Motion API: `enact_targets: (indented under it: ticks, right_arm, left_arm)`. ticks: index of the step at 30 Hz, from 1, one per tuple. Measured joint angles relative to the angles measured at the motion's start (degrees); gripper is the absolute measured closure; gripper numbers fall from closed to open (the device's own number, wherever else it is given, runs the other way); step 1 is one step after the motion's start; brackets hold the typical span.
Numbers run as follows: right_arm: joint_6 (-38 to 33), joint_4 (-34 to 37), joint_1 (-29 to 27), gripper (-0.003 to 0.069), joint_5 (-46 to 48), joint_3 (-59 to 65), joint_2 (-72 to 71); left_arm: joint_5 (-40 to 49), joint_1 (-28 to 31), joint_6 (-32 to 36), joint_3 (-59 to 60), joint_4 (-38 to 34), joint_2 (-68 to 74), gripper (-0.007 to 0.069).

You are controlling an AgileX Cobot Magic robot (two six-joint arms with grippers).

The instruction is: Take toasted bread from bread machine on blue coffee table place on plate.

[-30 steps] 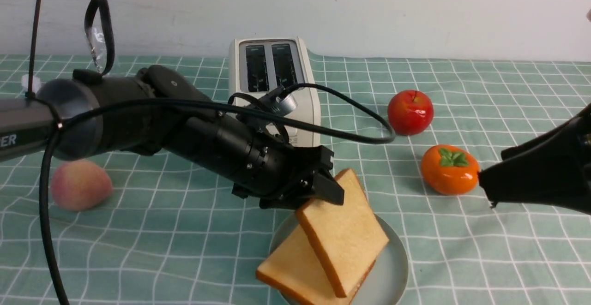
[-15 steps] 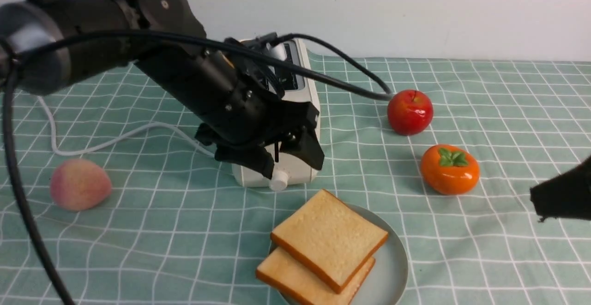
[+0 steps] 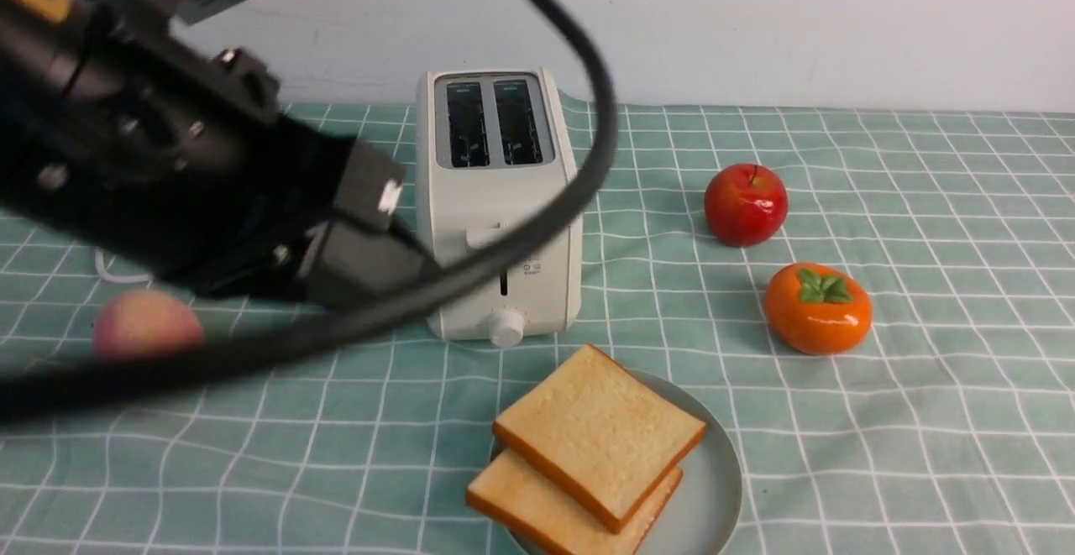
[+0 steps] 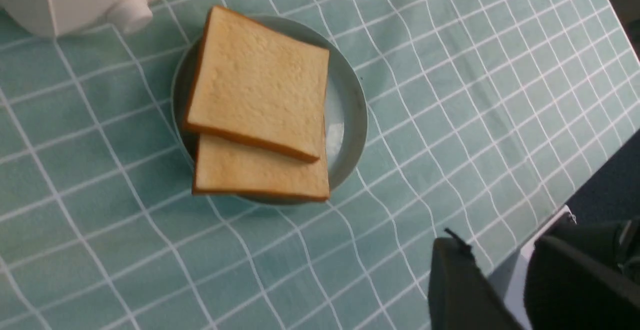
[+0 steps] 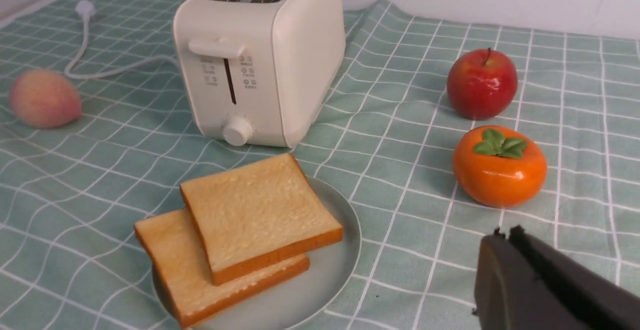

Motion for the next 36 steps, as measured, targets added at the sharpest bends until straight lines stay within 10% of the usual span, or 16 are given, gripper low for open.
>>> enact_targets:
  ticks: [5, 28, 36]
  right_arm:
    - [0.0, 0.2, 0.0, 0.0675, -1.05, 6.55, -5.26]
    - [0.0, 0.2, 0.0, 0.0657, -0.83, 7.98, -6.09]
    - [0.0, 0.2, 0.0, 0.0646, -0.83, 7.98, -6.09]
  left_arm:
    - [0.0, 0.0, -0.45, 13.53, -0.07, -12.15, 0.0638]
    - [3.51, 0.0, -0.73, 29.06, 0.51, -31.23, 0.0638]
    - [-12.08, 0.0, 6.44, 34.61, 9.24, -40.83, 0.0638]
